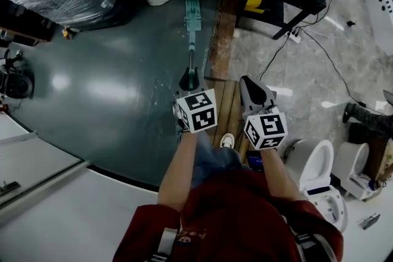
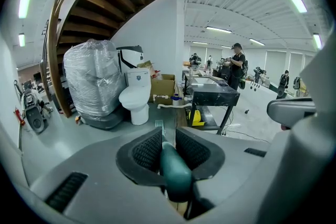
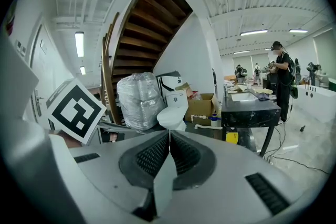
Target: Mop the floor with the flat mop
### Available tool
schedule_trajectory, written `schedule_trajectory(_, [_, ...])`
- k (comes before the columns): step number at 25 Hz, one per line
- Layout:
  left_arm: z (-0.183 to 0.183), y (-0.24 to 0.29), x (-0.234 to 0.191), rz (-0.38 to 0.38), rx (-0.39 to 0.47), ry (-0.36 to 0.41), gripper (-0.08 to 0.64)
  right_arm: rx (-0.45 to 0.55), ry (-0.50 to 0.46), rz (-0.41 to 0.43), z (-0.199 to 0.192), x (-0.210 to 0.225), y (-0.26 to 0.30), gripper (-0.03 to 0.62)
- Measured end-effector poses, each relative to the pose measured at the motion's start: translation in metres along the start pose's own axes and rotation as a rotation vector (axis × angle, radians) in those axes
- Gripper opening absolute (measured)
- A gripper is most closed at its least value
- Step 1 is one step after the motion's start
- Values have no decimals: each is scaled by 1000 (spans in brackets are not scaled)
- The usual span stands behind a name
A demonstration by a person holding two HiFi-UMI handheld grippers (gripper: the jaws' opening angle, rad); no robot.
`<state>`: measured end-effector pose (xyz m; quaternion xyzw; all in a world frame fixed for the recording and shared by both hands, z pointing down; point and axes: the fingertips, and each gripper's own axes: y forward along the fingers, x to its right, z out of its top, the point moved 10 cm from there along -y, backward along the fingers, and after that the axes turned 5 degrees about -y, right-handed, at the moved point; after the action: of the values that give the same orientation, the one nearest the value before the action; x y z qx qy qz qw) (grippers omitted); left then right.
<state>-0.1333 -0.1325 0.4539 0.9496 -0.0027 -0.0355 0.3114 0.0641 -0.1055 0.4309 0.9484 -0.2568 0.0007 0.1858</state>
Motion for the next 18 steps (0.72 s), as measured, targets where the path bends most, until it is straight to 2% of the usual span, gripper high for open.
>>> schedule_trajectory(7, [16,50,-20,-4,-34,2,95,-23,11,-3,3,3,44,20])
schedule_trajectory(18, [43,114,-42,-18,-36,19,95,-46,27,-11,6,2,101,20])
